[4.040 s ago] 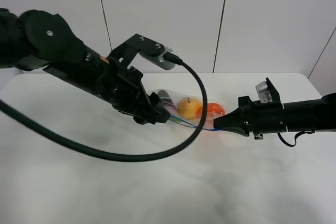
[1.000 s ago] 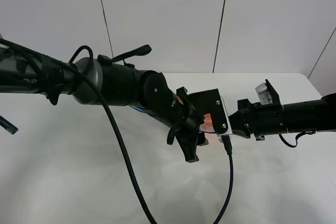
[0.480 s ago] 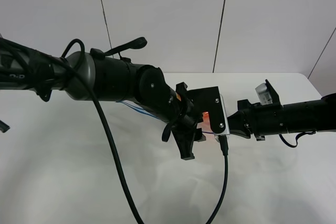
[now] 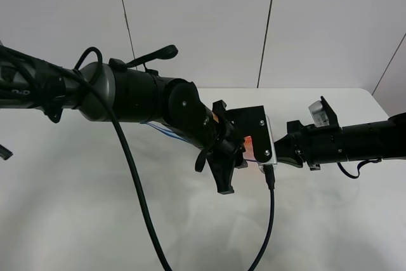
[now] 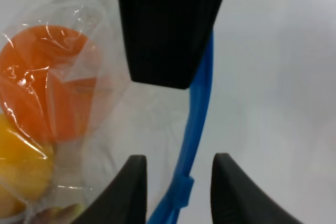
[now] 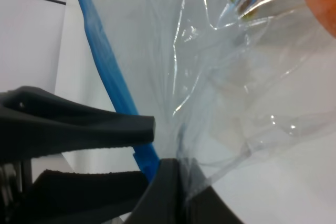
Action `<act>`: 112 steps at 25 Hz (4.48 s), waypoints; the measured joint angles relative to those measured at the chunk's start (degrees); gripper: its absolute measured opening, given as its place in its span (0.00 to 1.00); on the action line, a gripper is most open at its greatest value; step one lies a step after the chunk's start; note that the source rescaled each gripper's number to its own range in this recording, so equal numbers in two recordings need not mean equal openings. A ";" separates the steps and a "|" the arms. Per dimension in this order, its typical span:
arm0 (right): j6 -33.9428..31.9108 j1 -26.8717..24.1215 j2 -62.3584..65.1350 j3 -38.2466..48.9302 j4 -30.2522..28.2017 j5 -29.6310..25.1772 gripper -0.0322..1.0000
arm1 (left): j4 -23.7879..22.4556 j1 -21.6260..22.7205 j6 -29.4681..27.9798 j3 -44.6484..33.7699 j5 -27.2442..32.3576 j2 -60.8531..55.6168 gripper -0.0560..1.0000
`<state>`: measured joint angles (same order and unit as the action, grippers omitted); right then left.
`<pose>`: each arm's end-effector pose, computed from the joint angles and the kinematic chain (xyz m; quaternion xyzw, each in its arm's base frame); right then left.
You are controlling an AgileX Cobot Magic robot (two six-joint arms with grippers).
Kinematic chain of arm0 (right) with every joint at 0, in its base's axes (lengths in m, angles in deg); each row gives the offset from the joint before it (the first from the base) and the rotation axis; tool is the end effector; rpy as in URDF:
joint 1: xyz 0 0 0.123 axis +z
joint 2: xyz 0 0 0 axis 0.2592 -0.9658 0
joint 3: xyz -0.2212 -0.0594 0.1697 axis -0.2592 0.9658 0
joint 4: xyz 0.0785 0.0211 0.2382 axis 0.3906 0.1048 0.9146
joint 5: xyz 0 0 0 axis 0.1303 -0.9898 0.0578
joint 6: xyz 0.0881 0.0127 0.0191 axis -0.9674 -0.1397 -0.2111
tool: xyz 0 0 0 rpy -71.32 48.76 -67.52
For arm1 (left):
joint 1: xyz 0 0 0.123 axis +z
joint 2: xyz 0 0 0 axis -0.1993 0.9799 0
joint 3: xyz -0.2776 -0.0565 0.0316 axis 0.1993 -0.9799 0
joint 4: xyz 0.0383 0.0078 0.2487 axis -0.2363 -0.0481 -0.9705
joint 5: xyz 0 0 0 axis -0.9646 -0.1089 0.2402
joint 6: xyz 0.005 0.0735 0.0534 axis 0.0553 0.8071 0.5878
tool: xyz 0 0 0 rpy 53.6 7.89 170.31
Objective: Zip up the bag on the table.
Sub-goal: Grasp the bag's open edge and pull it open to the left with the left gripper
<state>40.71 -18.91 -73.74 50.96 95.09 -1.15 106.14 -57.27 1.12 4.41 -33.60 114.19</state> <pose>0.2763 0.0562 0.1417 -0.0219 0.8683 0.4567 0.1922 0.2879 -0.3103 0.1777 0.6763 0.6529 -0.0573 0.3363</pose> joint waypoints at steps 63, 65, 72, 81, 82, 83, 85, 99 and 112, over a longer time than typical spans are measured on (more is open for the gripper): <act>0.00 0.00 0.00 0.00 0.00 0.18 0.03 | -1.73 0.00 8.53 0.00 0.55 0.00 0.06; 0.00 0.00 0.00 0.00 0.00 0.18 0.03 | -2.63 0.00 8.53 0.00 0.55 0.00 0.06; 0.00 0.00 0.00 0.00 0.19 0.62 0.03 | -2.77 2.50 8.53 0.00 1.48 0.00 0.05; 0.00 0.00 0.00 -0.06 0.49 0.80 0.03 | -2.58 8.76 7.89 0.00 3.93 0.00 0.05; 0.00 0.00 0.00 -0.12 0.49 0.80 0.03 | -2.58 9.30 7.89 0.00 3.97 0.00 0.05; 0.00 0.00 0.00 -0.16 0.49 0.80 0.03 | -2.83 9.98 7.89 0.00 4.03 0.00 0.05; 0.00 0.00 0.00 -0.16 0.49 0.80 0.03 | -4.20 11.35 7.89 0.00 4.18 0.00 0.05; 0.00 0.00 0.00 -0.16 0.49 1.15 0.03 | -9.86 21.59 6.50 0.00 5.40 0.00 0.05; 0.00 0.00 0.00 -0.34 0.89 1.40 0.03 | -10.93 28.25 6.14 0.00 4.93 0.00 0.05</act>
<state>40.71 -18.91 -73.74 50.63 95.98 0.25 95.22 -29.01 7.26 4.41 -28.67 114.19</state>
